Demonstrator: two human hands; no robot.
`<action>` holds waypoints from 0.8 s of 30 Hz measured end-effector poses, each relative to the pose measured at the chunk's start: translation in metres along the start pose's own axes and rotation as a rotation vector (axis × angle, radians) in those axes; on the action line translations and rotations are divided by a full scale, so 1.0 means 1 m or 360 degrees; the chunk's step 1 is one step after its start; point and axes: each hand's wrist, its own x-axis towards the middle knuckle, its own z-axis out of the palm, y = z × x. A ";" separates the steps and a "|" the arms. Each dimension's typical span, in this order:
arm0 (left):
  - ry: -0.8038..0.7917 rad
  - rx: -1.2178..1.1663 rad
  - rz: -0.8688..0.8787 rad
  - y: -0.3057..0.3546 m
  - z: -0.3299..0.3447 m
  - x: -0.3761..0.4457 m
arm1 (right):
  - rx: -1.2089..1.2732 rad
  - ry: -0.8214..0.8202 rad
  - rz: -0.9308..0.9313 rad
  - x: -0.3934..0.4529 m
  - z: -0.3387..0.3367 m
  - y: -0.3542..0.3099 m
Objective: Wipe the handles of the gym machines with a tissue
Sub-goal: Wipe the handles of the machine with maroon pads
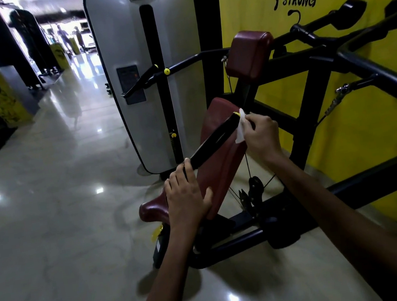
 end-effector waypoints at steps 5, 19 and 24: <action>-0.0019 -0.0012 -0.0001 0.000 -0.001 -0.001 | 0.0770 -0.0118 0.0662 0.007 0.013 -0.009; -0.0090 -0.0173 -0.0102 0.003 -0.006 0.000 | 0.1265 -0.0477 0.1409 -0.043 0.018 -0.056; -0.0155 -0.0138 -0.0086 0.004 -0.009 0.000 | 0.1268 -0.0548 0.1365 -0.048 0.011 -0.061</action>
